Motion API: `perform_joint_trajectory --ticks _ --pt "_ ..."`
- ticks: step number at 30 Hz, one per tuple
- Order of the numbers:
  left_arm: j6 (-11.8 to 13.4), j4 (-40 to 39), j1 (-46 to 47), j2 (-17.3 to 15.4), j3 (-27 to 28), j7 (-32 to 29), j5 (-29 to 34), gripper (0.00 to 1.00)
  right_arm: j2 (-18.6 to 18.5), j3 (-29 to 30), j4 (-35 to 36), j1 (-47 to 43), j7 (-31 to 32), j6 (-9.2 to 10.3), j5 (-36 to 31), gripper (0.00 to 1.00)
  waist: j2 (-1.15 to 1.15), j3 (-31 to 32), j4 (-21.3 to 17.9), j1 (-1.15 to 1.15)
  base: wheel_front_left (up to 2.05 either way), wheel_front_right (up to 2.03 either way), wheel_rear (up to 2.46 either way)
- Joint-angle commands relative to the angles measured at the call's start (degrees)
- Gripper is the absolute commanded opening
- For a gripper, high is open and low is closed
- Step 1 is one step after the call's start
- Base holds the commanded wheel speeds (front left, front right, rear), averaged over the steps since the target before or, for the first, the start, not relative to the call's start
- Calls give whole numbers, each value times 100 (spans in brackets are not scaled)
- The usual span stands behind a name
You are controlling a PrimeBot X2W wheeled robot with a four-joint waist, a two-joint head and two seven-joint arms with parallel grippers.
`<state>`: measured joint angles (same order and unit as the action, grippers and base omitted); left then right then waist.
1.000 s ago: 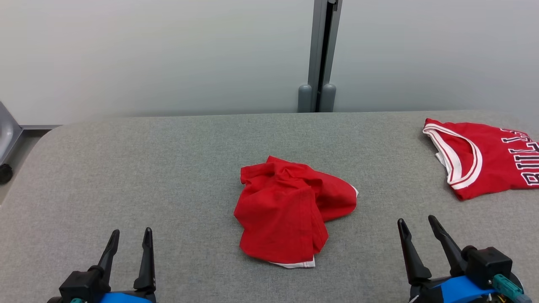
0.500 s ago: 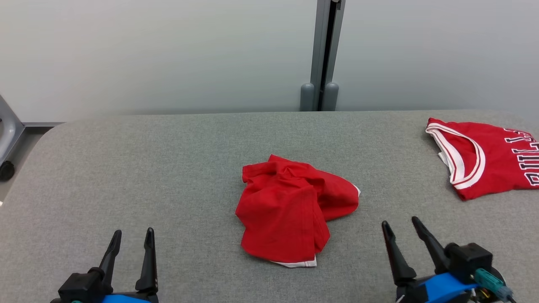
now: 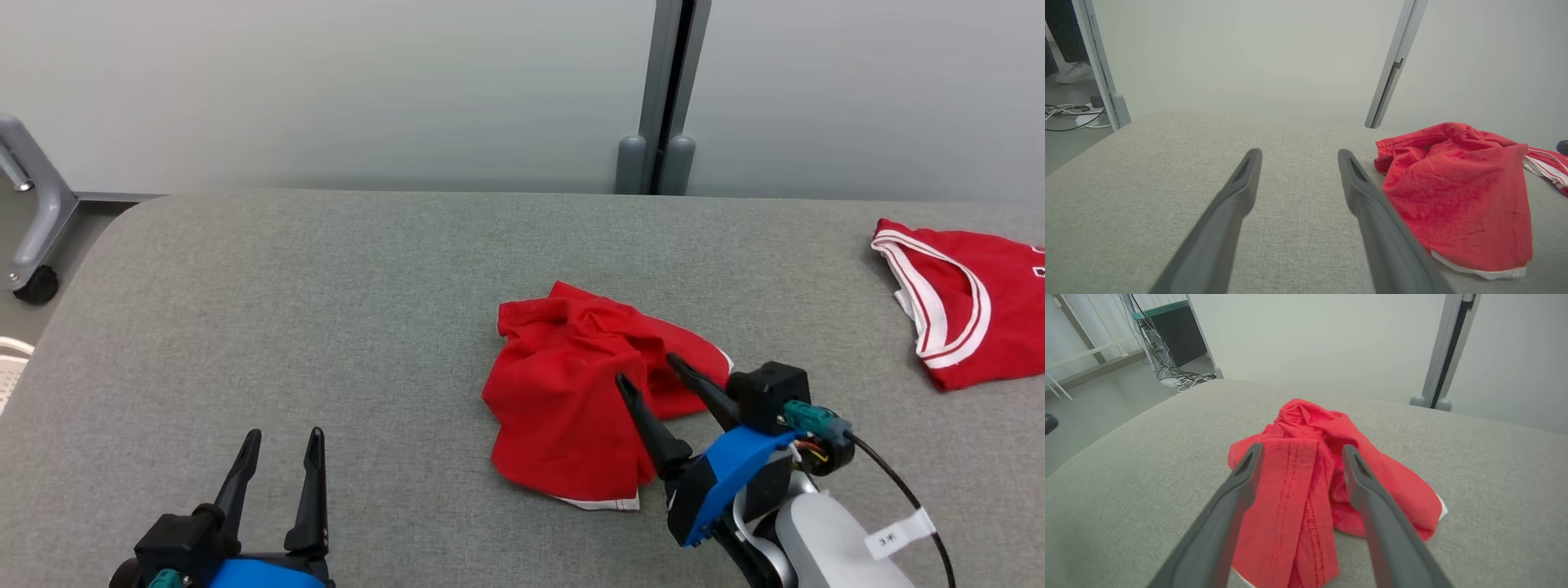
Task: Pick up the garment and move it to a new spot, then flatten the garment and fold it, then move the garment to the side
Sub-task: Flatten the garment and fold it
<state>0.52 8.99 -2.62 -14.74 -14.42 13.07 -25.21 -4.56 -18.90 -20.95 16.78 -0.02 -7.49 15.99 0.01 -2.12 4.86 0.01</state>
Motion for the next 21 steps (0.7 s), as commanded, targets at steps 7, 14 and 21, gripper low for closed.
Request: perform_joint_trajectory --ticks 7,14,21 --pt "17 -69 143 -5 -50 4 24 100 -45 -454 -1156 731 112 -1 500 100 -1 -86 210 -1 0 0 0" --pt "16 -18 132 -42 -26 32 -32 100 -3 -865 -1646 911 -92 -1 862 100 -1 -71 259 -1 0 0 0" --pt "32 1 178 -62 4 74 -69 100 -65 -1373 -1808 1164 -270 -1 1301 0 -1 -86 236 -1 0 0 0"
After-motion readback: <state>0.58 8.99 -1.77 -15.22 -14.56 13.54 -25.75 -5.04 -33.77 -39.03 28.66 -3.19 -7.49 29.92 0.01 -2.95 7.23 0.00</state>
